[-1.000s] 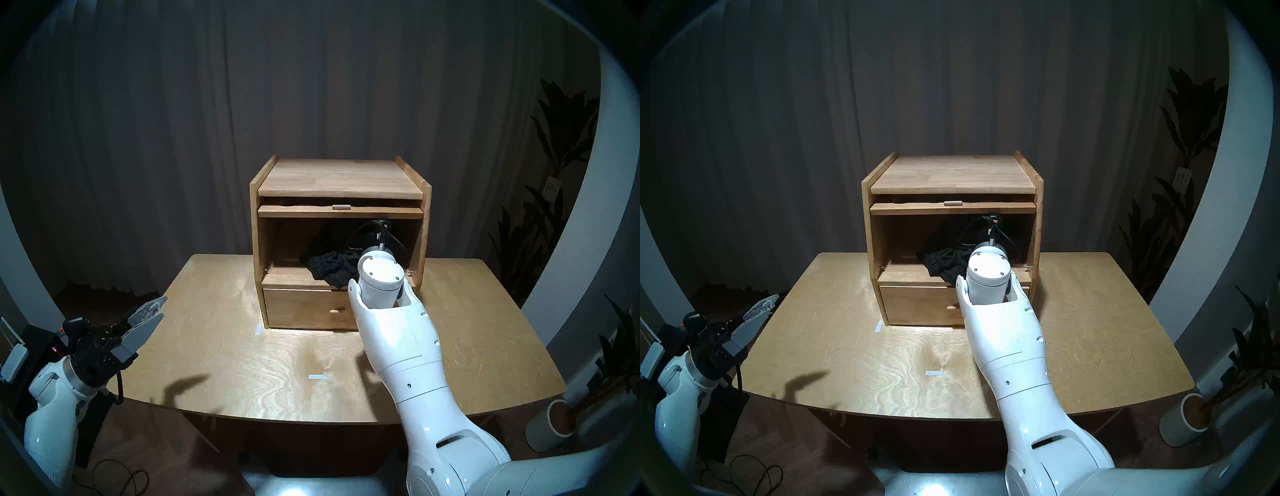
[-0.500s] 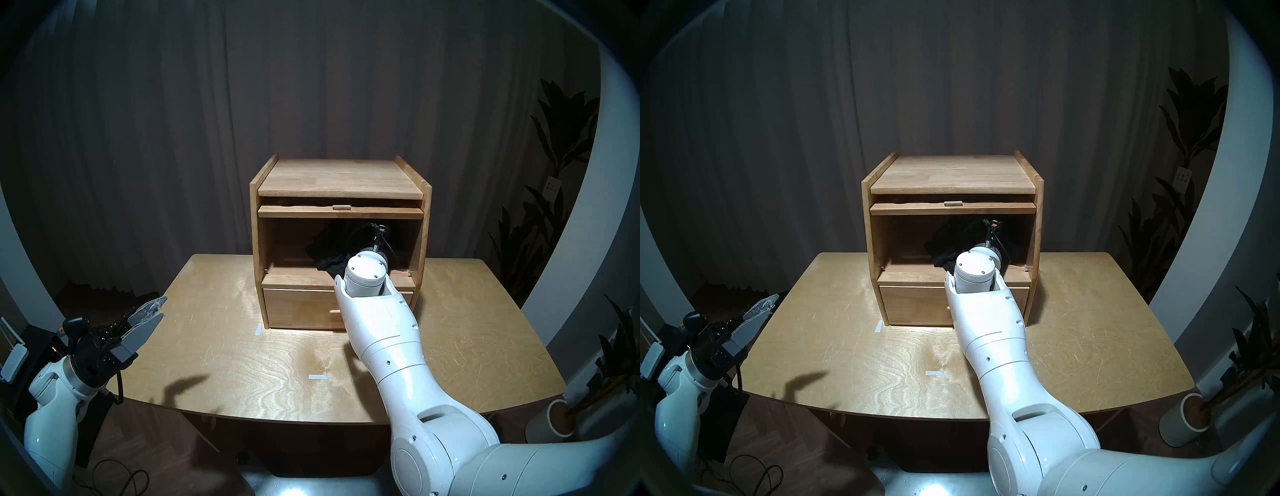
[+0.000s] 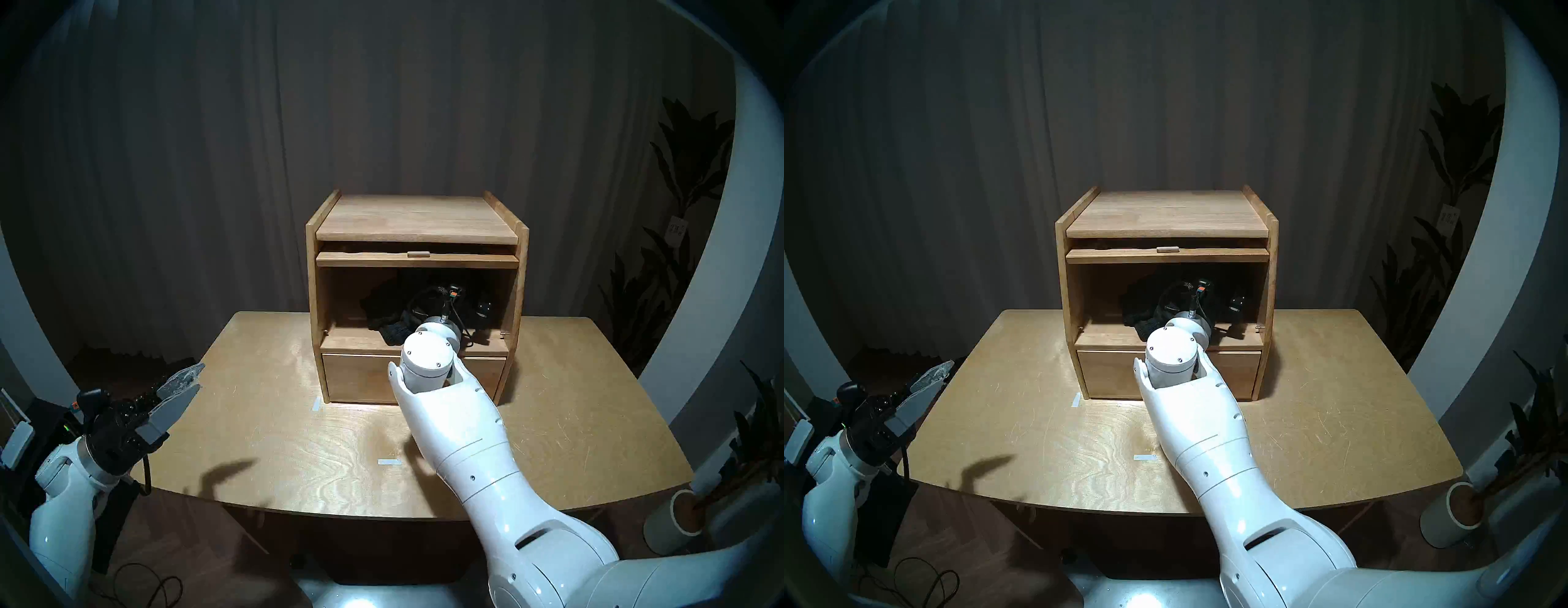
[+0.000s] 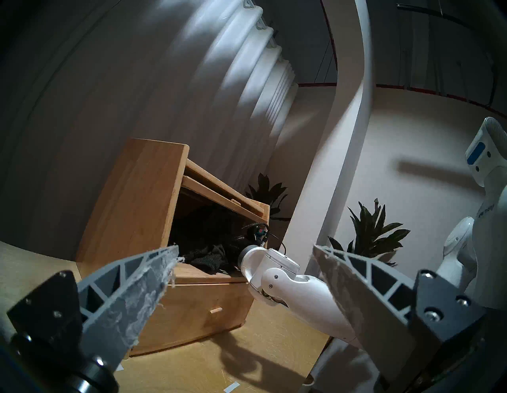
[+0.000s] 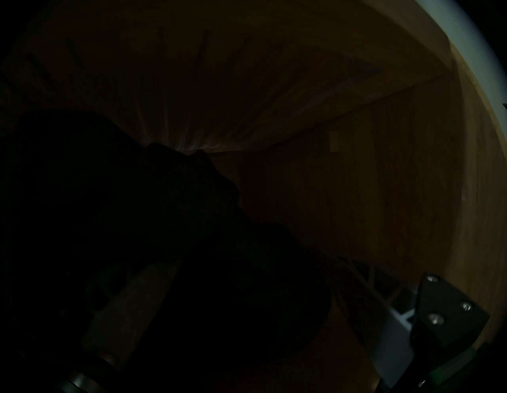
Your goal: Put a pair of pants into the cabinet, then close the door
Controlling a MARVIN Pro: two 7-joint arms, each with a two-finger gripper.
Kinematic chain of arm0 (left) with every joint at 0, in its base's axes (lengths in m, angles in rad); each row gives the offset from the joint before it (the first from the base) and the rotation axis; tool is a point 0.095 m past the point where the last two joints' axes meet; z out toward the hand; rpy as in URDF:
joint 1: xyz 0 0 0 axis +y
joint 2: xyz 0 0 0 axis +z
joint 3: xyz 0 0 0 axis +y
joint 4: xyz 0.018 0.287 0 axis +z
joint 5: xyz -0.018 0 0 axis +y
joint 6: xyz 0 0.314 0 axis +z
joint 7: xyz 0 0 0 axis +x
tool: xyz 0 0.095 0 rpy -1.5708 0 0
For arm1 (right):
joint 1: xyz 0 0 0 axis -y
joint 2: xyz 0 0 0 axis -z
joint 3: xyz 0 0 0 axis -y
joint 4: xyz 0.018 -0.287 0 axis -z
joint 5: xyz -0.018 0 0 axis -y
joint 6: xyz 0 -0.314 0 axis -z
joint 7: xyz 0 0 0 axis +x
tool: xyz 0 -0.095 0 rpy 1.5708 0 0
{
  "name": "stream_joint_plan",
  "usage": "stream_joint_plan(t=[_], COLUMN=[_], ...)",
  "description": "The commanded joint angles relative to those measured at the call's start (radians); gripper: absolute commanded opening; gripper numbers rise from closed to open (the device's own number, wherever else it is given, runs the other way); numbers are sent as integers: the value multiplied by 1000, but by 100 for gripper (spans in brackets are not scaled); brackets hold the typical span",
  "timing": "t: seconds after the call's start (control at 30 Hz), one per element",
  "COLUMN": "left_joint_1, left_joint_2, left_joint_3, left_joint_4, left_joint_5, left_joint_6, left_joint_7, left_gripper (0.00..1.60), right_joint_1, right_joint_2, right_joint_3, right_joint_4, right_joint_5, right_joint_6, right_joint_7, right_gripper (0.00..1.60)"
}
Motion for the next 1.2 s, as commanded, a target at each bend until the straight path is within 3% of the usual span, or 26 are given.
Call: stream_joint_plan(t=[0.0, 0.27, 0.63, 0.9, 0.93, 1.17], left_joint_1=[-4, -4, -4, -4, -4, -4], left_joint_2=[2, 2, 2, 2, 2, 2], left_joint_3=[-1, -1, -1, -1, -1, 0], left_joint_4=[-6, -6, -6, -5, -4, -4], left_joint_5=[-2, -2, -2, -2, -1, -1], left_joint_6=[0, 0, 0, 0, 0, 0], left_joint_7=[-2, -2, -2, -2, -2, -2], left_gripper=[160, 160, 160, 160, 160, 160], right_joint_1=[-81, -179, -236, -262, -281, -305], right_joint_2=[61, 123, 199, 280, 314, 400], right_joint_3=[-141, -226, -251, -294, -295, -239], right_joint_4=[-115, -224, -352, -464, -492, -538], right_joint_5=[18, 28, -15, -23, -15, -21], right_joint_6=[1, 34, 87, 177, 205, 286], right_joint_7=[-38, -66, -96, -37, -13, 39], right_gripper=[160, 160, 160, 160, 160, 160])
